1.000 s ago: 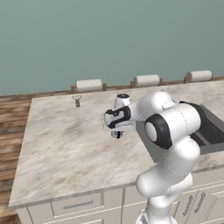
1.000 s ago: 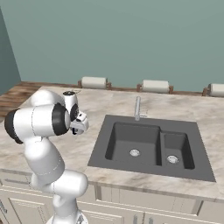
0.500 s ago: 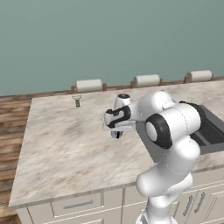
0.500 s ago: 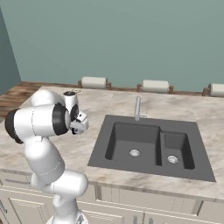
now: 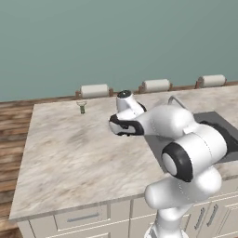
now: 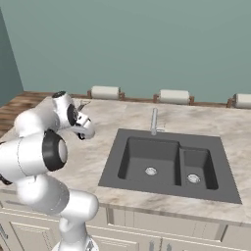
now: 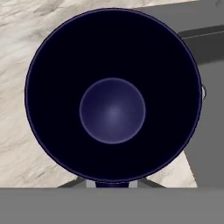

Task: Pick the mug and place it in the sink. Pick the bowl and place it in the open cabinet and then close the cabinet.

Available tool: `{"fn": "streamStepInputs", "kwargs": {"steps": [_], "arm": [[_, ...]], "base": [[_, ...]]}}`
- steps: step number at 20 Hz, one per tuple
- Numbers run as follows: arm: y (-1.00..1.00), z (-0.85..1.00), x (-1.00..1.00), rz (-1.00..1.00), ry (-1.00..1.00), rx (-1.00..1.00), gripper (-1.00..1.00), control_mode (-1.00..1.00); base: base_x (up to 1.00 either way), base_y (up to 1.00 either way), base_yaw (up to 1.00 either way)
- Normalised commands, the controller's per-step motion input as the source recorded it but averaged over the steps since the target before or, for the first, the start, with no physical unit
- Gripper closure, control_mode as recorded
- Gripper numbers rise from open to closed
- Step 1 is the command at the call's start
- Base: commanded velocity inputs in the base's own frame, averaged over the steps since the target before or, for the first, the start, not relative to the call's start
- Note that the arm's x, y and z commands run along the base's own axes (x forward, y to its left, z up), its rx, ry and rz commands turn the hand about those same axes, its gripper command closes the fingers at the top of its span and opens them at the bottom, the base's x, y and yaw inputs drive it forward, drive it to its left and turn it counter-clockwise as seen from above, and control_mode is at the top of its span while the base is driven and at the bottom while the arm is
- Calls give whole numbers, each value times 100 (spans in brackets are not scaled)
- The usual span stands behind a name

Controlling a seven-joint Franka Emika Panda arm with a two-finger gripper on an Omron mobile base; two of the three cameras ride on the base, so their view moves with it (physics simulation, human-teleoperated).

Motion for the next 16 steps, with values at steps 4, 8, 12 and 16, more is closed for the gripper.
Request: {"fn": "streamStepInputs", "kwargs": {"steps": [4, 8, 12, 16], "arm": [[-5, 98, -24, -4, 22, 17, 100, -100], [-14, 57, -46, 0, 7, 26, 100, -100], [-5, 16, -89, 0, -18, 8, 100, -100], [0, 0, -99, 0, -33, 0, 100, -100]], "base": [[0, 0, 0], [0, 0, 0], [0, 0, 0], [0, 0, 0]]}}
